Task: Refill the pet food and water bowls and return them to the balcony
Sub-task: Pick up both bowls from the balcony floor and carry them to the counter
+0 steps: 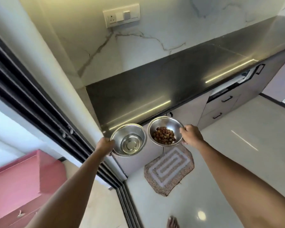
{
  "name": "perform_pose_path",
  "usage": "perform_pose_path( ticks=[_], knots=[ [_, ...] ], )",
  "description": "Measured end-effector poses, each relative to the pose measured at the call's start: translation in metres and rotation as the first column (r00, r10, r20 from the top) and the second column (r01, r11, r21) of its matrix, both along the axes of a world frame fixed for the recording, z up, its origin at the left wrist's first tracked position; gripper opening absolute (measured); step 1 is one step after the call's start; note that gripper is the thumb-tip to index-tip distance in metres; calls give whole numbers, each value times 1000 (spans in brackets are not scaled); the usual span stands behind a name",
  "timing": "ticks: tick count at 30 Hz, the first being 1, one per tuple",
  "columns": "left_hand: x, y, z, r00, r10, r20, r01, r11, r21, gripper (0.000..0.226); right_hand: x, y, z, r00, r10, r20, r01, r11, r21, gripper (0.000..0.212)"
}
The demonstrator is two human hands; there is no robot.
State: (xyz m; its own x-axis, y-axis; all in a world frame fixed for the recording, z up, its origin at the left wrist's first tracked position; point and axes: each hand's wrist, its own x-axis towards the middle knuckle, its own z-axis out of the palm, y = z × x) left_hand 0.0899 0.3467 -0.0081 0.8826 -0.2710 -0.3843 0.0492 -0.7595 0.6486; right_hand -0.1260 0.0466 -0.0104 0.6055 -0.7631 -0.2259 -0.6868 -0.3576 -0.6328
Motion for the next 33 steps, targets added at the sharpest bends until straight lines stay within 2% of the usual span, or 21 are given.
perform_pose_path(
  ticks=[5,10,15,23,33],
  knots=[
    [28,-61,18,998,52,21,-50,997,-62,27,36,-70,23,997,47,67,-48,999,16,31],
    [65,-109,30,995,95,26,-92,992,-90,26,78,-124,34,995,86,58,-85,996,-24,32],
    [124,-155,20,997,67,23,-64,991,-119,26,124,-176,39,994,91,53,-89,995,-41,29],
    [199,-224,16,999,35,36,-32,995,-89,22,194,-255,51,999,39,29,-39,999,-15,25],
    [229,-292,-2,987,157,33,-155,987,-45,25,281,-349,36,989,147,-20,-147,989,7,26]
  ],
)
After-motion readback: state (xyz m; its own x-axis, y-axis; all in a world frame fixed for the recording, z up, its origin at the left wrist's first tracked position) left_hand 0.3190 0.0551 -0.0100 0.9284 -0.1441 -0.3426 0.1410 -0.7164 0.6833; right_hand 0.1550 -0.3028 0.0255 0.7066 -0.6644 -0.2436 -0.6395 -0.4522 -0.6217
